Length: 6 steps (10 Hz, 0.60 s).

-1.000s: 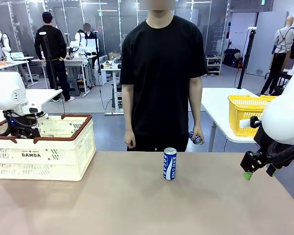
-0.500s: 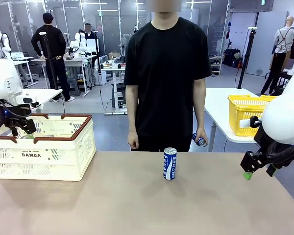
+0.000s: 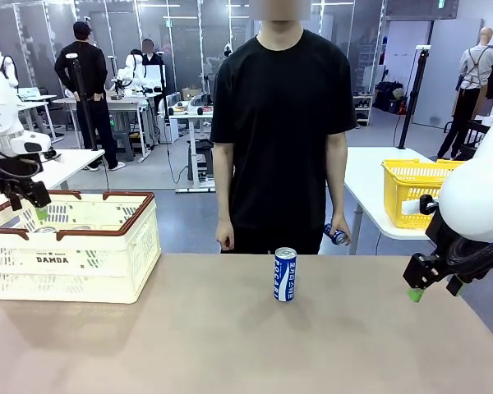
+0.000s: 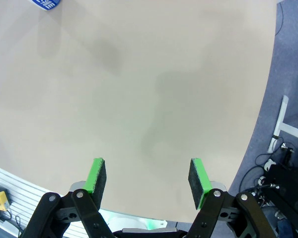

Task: Place the drinks into the Shopping basket.
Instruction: Pick up one drink and place it into the Shopping basket.

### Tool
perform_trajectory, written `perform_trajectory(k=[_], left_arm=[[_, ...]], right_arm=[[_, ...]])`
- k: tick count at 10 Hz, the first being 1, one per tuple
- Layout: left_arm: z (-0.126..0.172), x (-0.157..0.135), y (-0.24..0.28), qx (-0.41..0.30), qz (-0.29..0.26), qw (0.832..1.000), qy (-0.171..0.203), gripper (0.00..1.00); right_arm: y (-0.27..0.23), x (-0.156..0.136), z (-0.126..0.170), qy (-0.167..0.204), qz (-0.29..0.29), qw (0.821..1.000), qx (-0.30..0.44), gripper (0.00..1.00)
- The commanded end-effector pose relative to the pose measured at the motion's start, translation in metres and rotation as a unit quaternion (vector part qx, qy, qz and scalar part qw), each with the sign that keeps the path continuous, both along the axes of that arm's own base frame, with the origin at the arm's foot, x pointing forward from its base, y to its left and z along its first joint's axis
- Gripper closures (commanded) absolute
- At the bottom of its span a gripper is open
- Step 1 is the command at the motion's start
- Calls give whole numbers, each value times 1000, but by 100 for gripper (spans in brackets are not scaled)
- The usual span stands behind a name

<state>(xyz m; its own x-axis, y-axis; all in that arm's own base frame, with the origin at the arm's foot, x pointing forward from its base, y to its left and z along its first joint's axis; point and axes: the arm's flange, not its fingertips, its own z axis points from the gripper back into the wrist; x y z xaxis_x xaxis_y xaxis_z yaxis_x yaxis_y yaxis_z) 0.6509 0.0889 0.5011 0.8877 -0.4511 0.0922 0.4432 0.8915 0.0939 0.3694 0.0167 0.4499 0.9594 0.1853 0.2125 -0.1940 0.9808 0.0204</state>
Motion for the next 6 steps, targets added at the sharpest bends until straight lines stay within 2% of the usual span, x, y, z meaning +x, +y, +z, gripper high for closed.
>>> perform_trajectory(k=[1, 3, 4, 6], left_arm=[[0, -18, -6, -20, -30, 999, -10, 0], [11, -27, -11, -20, -63, 997, -27, 0], [12, -10, -7, -9, -22, 1000, -8, 0], [12, -10, -7, -9, -22, 1000, -8, 0]], right_arm=[[-1, -1, 1, -1, 0, 1000, 0, 16], [-1, -1, 1, -1, 0, 1000, 0, 16], [-1, -1, 1, -1, 0, 1000, 0, 16], [-1, -1, 1, -1, 0, 1000, 0, 16]])
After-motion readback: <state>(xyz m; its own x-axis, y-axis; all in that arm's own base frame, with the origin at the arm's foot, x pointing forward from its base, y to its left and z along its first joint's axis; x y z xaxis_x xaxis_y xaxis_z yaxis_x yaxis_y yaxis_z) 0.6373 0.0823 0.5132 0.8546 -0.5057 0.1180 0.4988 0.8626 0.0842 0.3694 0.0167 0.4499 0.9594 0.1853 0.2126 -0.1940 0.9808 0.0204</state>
